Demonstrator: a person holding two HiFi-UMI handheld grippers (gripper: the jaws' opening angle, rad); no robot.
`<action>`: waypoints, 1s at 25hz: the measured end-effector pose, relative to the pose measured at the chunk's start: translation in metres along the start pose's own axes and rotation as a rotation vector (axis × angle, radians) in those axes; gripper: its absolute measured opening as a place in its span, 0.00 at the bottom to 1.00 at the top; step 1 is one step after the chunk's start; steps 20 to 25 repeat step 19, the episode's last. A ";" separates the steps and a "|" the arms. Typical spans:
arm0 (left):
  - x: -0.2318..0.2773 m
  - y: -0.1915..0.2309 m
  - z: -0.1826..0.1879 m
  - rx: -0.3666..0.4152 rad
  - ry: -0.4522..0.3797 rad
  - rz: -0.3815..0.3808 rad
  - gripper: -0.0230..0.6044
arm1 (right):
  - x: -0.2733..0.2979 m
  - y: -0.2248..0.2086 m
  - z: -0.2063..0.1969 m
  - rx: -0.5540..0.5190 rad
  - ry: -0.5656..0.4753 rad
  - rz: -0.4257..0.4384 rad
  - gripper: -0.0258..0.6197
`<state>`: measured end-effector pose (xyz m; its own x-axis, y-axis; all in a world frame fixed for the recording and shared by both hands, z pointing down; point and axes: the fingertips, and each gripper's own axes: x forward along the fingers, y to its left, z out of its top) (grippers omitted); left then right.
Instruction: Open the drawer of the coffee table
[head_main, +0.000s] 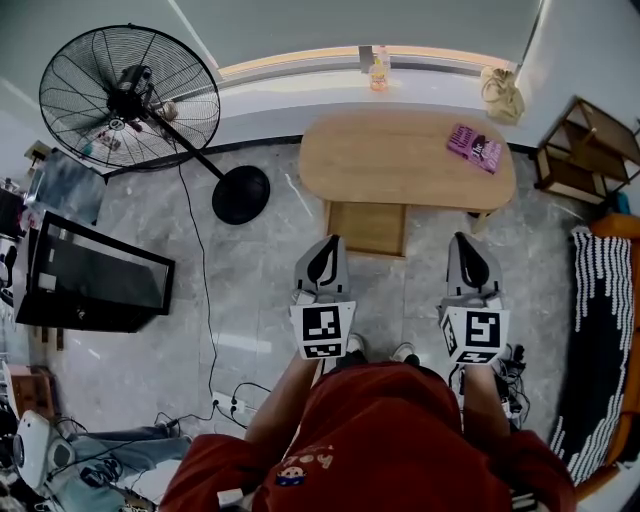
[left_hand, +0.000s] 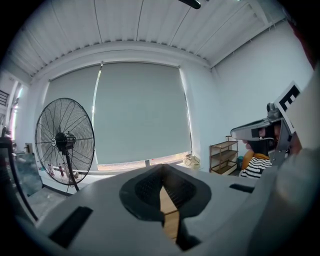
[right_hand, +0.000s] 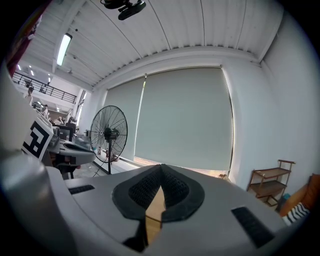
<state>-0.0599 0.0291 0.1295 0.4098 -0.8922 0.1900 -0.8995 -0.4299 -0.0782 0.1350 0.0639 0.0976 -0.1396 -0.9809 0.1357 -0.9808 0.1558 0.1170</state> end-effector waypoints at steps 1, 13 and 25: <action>0.000 0.001 -0.001 0.002 0.001 0.001 0.05 | 0.001 0.000 -0.001 0.000 0.003 0.001 0.04; -0.005 0.004 -0.003 -0.002 -0.002 -0.007 0.05 | 0.004 0.008 -0.001 -0.011 0.014 0.004 0.04; -0.006 0.009 -0.009 -0.013 0.008 -0.015 0.05 | 0.004 0.012 -0.002 -0.014 0.012 0.002 0.04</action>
